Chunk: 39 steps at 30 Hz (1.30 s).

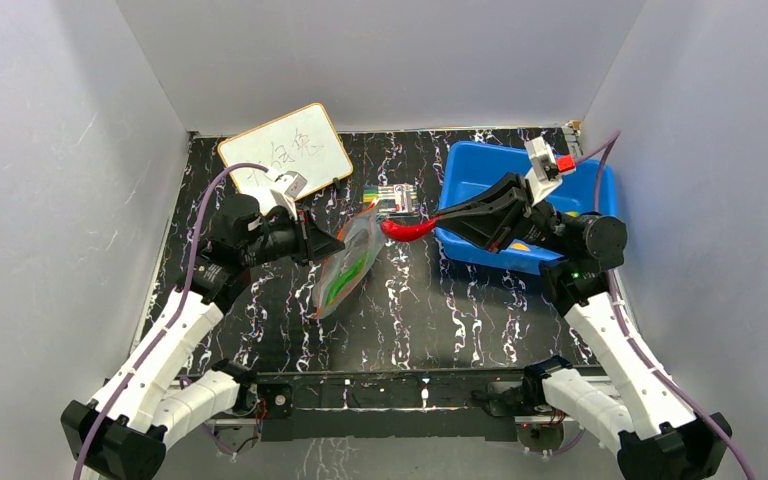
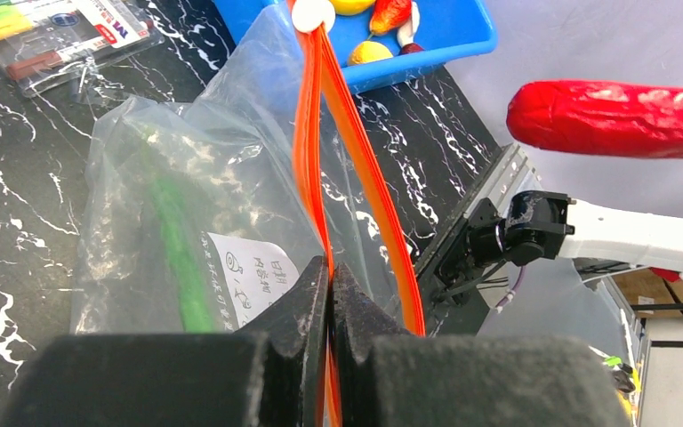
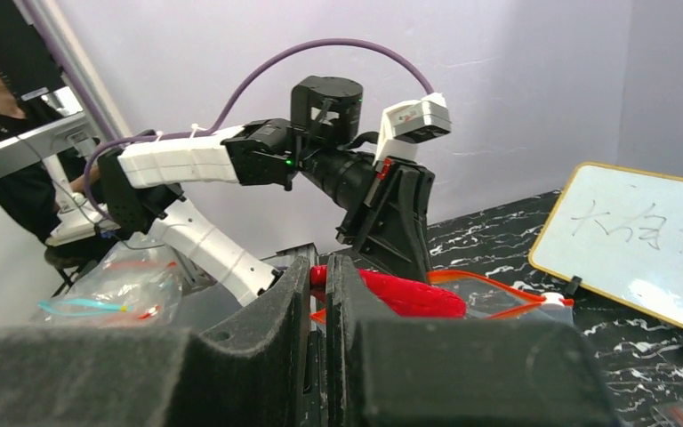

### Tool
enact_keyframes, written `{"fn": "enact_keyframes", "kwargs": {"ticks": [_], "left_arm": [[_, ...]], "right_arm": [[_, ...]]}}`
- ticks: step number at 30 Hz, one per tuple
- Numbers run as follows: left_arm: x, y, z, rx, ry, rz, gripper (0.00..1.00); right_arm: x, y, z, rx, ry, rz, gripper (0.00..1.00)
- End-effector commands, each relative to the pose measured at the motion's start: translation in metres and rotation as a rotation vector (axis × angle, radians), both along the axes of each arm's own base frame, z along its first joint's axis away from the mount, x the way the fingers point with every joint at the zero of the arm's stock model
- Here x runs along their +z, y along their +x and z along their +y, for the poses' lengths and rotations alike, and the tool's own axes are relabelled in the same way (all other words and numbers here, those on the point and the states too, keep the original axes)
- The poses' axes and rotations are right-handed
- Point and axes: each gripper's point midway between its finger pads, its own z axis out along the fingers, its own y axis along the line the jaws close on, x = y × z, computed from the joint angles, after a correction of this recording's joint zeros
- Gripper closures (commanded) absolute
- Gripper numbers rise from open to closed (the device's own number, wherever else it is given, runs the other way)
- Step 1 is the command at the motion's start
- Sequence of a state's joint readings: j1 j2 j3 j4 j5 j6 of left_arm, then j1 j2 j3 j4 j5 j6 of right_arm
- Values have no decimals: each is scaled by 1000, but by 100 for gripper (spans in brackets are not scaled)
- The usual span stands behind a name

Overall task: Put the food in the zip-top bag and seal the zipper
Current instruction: Place the fake vegetable in the zipper food storage bag.

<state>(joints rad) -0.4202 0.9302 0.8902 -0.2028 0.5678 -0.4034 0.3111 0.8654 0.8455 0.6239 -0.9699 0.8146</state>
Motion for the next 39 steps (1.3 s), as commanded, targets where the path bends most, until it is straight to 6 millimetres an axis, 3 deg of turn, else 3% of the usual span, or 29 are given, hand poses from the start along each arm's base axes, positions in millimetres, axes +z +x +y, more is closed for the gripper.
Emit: {"fn": "enact_keyframes", "kwargs": {"ticks": [1,14,21,25,30,39], "left_arm": [[22,-5,-7,-50,-54,-29,100],[28,-16,-12,-104,-84,-7,100],[32,-21,-12,-122,-87,-15,100],[33,-22,-12,-129,-90,-15,100],[40,-26,-13,-138,-116,-16,100],[47,-32,-19,-167,-185,5,100]], "right_arm": [[14,-16,6,68,30,-75,100],[0,-5,46,135,-2,-54,100],[-38,23,59,46,-128,-15,100],[-48,29,61,18,-159,-25,100],[-74,43,66,-48,-261,-16,100],[-87,47,86,-115,-364,-89,100]]}}
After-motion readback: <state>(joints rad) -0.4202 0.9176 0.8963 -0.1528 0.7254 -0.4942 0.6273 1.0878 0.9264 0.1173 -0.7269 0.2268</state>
